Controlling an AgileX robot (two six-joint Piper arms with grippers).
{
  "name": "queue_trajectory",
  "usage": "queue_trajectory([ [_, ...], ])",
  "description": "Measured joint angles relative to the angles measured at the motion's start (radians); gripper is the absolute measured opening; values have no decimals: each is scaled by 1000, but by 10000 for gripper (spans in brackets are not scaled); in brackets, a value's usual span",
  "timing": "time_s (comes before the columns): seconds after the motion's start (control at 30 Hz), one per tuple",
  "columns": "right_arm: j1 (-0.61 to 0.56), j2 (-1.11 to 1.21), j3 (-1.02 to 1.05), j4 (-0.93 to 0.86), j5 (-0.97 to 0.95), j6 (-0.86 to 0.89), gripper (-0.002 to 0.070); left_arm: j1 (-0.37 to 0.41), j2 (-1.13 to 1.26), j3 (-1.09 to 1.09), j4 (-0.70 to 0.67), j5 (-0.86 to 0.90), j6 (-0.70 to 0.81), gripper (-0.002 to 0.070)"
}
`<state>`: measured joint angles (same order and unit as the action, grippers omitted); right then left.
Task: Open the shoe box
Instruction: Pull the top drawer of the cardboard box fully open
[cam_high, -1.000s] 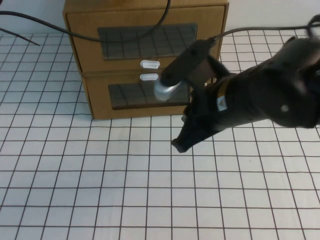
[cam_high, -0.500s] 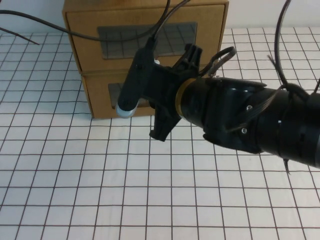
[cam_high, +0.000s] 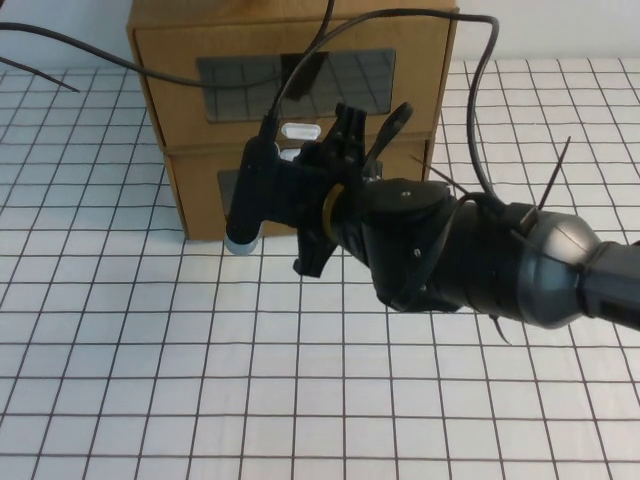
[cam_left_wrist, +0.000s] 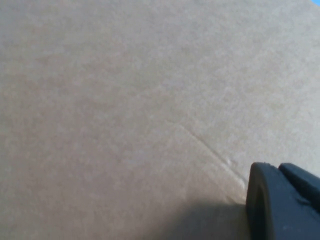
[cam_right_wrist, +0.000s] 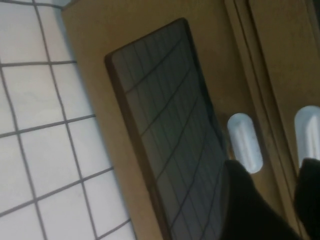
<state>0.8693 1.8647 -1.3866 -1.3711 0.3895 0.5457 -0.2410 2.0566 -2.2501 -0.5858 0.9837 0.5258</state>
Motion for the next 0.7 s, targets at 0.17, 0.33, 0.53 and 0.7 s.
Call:
queue_trajectory([
  [0.17, -3, 23, -63, -35, 4, 8, 225, 0, 0, 0, -1, 6, 0, -2],
  [0.33, -13, 46, -98, -62, 9, 9, 209, 0, 0, 0, -2, 13, 0, -2],
  [0.53, -32, 74, -105, -94, 12, 9, 199, 0, 0, -4, -3, 19, 0, -2],
  [0.7, -52, 83, -106, -102, 2, 9, 197, 0, 0, -4, -4, 23, 0, -2],
])
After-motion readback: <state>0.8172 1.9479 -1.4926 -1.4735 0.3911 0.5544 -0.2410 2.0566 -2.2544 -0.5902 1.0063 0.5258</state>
